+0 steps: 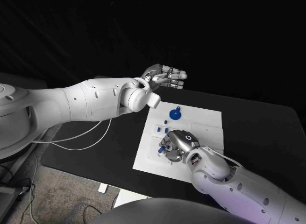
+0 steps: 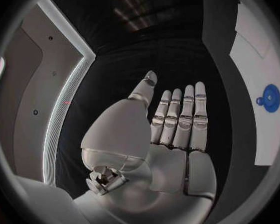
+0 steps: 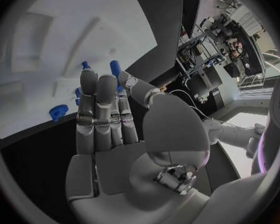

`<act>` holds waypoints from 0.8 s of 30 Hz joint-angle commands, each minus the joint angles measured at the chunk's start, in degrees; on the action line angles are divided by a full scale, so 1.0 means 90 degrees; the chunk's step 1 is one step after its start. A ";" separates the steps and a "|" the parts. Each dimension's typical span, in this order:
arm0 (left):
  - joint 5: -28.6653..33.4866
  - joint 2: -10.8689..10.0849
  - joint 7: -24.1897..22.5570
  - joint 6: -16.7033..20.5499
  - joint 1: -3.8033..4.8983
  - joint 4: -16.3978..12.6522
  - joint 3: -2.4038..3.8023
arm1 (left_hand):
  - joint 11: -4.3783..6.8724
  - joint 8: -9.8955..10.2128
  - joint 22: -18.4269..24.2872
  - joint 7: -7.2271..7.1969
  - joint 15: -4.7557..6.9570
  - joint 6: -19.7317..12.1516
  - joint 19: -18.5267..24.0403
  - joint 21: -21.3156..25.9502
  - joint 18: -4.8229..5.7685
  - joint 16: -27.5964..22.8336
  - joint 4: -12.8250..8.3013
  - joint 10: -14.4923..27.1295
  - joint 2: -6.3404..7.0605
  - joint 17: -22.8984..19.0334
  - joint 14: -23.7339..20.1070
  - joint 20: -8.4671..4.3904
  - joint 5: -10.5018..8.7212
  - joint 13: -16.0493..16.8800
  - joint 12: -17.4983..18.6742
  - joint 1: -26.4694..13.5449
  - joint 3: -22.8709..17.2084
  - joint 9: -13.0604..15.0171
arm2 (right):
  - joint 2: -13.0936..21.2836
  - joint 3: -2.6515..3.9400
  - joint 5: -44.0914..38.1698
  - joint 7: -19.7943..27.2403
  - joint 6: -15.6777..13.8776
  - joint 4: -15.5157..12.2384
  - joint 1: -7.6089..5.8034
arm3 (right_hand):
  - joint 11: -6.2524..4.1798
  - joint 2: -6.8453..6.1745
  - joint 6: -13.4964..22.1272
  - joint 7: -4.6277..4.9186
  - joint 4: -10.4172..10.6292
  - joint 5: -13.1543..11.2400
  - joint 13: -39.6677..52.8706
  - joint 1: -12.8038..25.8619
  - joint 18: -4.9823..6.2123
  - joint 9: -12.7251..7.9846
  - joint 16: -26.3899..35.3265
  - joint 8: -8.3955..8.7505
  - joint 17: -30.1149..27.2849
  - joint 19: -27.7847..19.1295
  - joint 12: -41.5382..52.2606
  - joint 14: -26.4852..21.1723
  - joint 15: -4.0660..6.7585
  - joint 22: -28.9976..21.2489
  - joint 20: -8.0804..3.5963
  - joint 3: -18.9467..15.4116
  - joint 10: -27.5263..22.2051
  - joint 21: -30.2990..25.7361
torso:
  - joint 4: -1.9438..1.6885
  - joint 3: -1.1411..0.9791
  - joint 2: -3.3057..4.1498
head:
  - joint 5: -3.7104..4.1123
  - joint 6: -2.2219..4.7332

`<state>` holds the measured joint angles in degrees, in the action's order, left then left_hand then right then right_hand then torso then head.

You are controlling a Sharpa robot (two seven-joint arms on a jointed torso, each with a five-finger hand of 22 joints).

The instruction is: Assemble the parts on the task board

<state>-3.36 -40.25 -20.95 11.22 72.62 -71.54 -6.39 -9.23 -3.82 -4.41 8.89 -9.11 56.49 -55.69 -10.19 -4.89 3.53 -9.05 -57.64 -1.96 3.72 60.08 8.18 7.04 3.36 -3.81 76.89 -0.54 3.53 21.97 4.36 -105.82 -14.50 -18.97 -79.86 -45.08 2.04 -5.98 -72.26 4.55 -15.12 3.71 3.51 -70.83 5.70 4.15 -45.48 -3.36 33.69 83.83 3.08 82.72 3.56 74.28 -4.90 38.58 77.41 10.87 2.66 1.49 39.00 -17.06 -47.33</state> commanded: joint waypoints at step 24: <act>0.0050 0.0047 -0.0064 -0.0093 0.0005 0.0034 0.0002 | -0.0016 0.0003 0.0009 0.0012 -0.0004 0.0038 0.0016 0.0000 -0.0069 0.0001 0.0002 -0.0027 -0.0075 -0.0008 -0.0036 0.0013 0.0023 -0.0002 0.0001 -0.0003 -0.0035 0.0004 | -0.0152 -0.0103 -0.0231 -0.0045 0.0265 0.0233 0.0003 | -0.0084 0.0089 -0.0034 0.0004 -0.0059 0.0046 0.0008 0.0012 0.0045 0.0005 -0.0041 -0.0034 -0.0025 0.0064 0.0044 0.0015 0.0042 0.0057 -0.0038 0.0005 0.0115 -0.0058 | 0.0003 -0.0001 -0.0003 | -0.0020 -0.0031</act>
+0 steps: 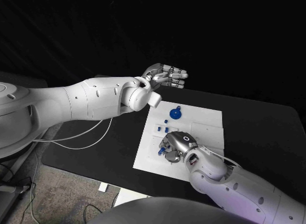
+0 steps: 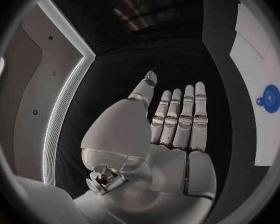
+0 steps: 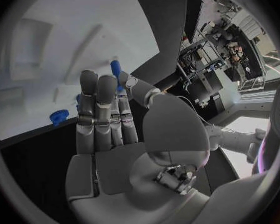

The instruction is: Assemble the parts on the task board

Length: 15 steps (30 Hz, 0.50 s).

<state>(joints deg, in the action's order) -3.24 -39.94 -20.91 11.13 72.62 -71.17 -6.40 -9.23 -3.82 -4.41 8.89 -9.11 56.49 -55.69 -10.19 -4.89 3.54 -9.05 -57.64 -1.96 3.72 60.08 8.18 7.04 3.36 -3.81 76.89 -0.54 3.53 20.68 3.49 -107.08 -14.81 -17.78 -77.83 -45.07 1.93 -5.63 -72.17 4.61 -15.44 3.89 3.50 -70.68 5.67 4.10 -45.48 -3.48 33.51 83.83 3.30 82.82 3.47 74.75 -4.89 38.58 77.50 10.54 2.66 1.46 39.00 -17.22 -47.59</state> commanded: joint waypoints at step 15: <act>0.0036 0.0028 -0.0067 -0.0086 0.0006 0.0001 0.0004 | -0.0017 0.0003 0.0009 0.0013 -0.0007 0.0032 0.0017 0.0005 -0.0071 0.0000 -0.0004 -0.0023 -0.0082 -0.0009 -0.0047 0.0016 0.0027 -0.0001 -0.0001 -0.0006 -0.0033 0.0003 | -0.0092 -0.0104 -0.0172 -0.0039 0.0185 0.0172 0.0002 | -0.0071 0.0050 -0.0044 -0.0003 -0.0023 0.0026 0.0009 -0.0005 0.0048 0.0011 -0.0041 -0.0020 -0.0005 0.0065 0.0019 0.0005 0.0052 0.0005 -0.0038 0.0004 0.0105 -0.0022 | 0.0002 -0.0001 0.0000 | -0.0014 -0.0012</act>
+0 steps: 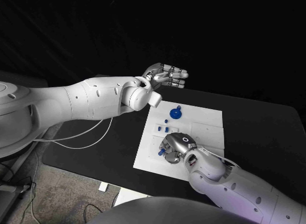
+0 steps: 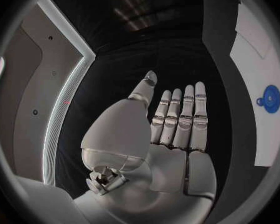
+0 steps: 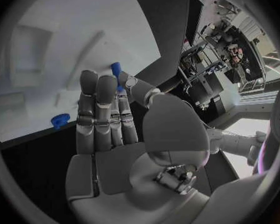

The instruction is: Assemble the parts on the task board

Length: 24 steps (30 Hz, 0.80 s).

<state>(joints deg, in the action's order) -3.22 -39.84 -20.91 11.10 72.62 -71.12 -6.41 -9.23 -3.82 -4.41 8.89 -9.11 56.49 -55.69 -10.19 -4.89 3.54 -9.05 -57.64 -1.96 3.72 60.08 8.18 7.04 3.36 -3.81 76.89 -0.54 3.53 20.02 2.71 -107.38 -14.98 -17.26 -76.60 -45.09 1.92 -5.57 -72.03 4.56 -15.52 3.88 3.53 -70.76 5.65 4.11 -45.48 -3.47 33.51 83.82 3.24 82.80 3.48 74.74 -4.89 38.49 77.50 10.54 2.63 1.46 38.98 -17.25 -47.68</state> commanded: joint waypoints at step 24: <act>0.0039 0.0040 -0.0057 -0.0100 0.0005 0.0003 0.0003 | -0.0017 0.0003 0.0009 0.0013 -0.0007 0.0032 0.0017 0.0005 -0.0071 0.0000 -0.0004 -0.0023 -0.0082 -0.0009 -0.0047 0.0016 0.0027 -0.0001 -0.0001 -0.0006 -0.0032 0.0004 | -0.0158 -0.0244 0.0078 0.0228 -0.0256 0.0148 0.0004 | 0.0111 -0.0114 0.0509 0.0142 0.0061 0.0722 -0.0014 0.0181 0.0083 -0.0045 -0.0039 -0.0005 -0.0046 0.0081 0.0017 -0.0005 -0.0066 -0.0037 0.0063 -0.0608 -0.0539 -0.0165 | 0.0002 0.0008 -0.0001 | -0.0007 -0.0006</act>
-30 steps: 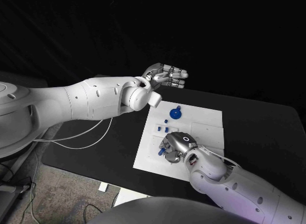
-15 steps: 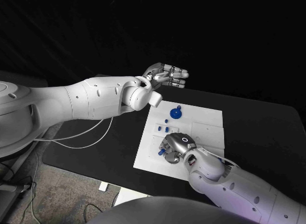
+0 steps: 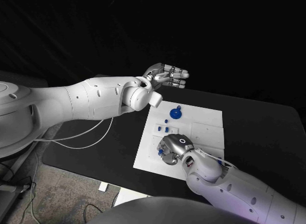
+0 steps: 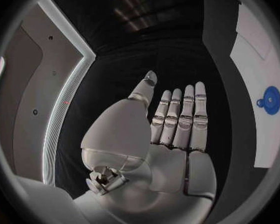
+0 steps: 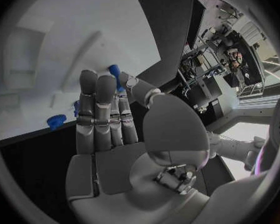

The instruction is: Assemble the parts on the task board

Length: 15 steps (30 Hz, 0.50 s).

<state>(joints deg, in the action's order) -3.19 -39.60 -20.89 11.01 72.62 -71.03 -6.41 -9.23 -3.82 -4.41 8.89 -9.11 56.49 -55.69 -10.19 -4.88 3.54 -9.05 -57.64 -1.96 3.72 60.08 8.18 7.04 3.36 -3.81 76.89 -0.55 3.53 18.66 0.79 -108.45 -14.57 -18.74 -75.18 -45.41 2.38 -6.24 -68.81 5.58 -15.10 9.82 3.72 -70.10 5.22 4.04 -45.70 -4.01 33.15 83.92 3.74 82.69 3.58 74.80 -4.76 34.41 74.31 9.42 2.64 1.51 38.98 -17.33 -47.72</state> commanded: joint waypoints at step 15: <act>0.0064 -0.0005 -0.0041 -0.0101 0.0005 -0.0014 0.0003 | -0.0021 0.0003 0.0009 0.0019 -0.0008 0.0010 0.0018 0.0009 -0.0072 0.0000 0.0010 -0.0017 -0.0087 -0.0008 -0.0050 0.0019 0.0019 -0.0002 -0.0001 -0.0015 -0.0023 0.0004 | 0.0076 -0.0036 0.0409 0.0276 -0.0536 -0.0046 0.0040 | 0.0299 -0.0287 0.0628 0.0167 -0.0062 0.0390 -0.0041 0.0109 0.0349 -0.0041 -0.0074 0.0050 -0.0031 0.0132 -0.0036 -0.0037 -0.0229 -0.0237 0.0224 -0.0642 -0.1043 -0.0191 | 0.0006 -0.0001 -0.0001 | 0.0011 -0.0009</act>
<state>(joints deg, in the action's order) -3.04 -39.69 -20.84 10.94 72.61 -71.04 -6.42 -9.23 -3.82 -4.41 8.89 -9.11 56.49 -55.69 -10.19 -4.89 3.54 -9.05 -57.64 -2.27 3.72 60.08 8.18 7.04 3.36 -3.81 76.58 -0.54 3.53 19.30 0.47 -105.43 -12.95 -22.04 -75.41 -45.09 5.11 -8.62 -63.50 7.15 -15.67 13.10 3.30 -69.09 7.67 3.76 -46.24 -3.75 32.89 84.03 3.46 82.34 2.00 72.69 -3.04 28.76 65.06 7.93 2.68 1.53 38.98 -17.22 -47.82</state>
